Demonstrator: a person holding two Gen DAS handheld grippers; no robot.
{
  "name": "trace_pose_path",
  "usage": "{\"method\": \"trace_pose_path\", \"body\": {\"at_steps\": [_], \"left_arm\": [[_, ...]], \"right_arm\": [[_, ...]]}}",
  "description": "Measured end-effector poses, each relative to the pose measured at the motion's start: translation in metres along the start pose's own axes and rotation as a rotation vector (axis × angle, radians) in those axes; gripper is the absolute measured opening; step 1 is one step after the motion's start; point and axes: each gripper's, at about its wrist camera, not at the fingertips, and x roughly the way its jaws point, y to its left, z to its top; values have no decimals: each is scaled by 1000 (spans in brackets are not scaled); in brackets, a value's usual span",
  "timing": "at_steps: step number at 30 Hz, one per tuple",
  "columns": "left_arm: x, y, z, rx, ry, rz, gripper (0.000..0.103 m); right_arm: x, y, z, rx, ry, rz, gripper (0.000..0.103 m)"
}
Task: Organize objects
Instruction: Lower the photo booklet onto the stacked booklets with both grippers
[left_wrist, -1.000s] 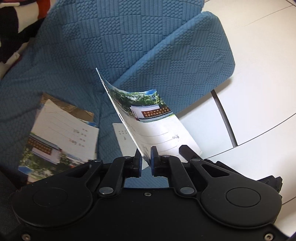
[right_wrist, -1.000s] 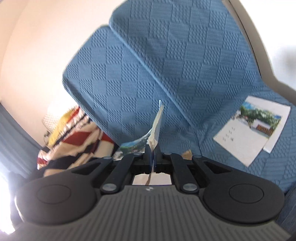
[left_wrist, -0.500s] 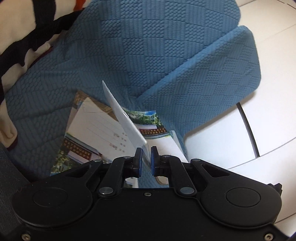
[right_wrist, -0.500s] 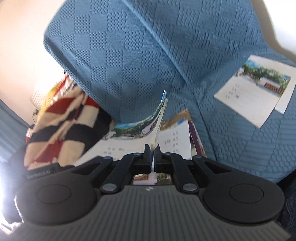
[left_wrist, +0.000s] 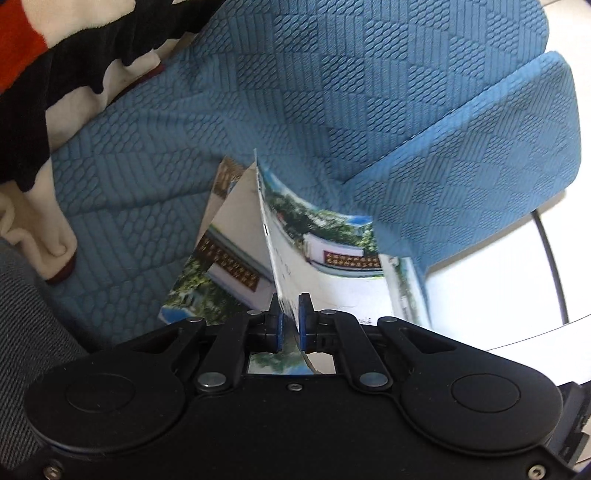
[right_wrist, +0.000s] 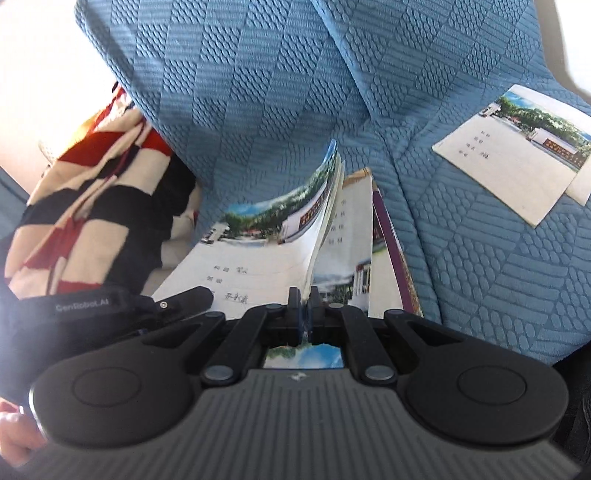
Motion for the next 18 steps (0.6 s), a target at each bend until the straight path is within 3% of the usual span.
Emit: {"method": "trace_pose_path", "body": {"at_steps": [10, 13, 16, 18], "left_arm": [[16, 0, -14, 24, 56, 98, 6], [14, -2, -14, 35, 60, 104, 16], [12, -6, -16, 71, 82, 132, 45], [8, -8, -18, 85, 84, 137, 46]], "right_arm": [[14, -12, -14, 40, 47, -29, 8], [14, -13, -15, 49, 65, -47, 11], [13, -15, -16, 65, 92, -37, 18], [10, -16, -16, 56, 106, -48, 37]]}}
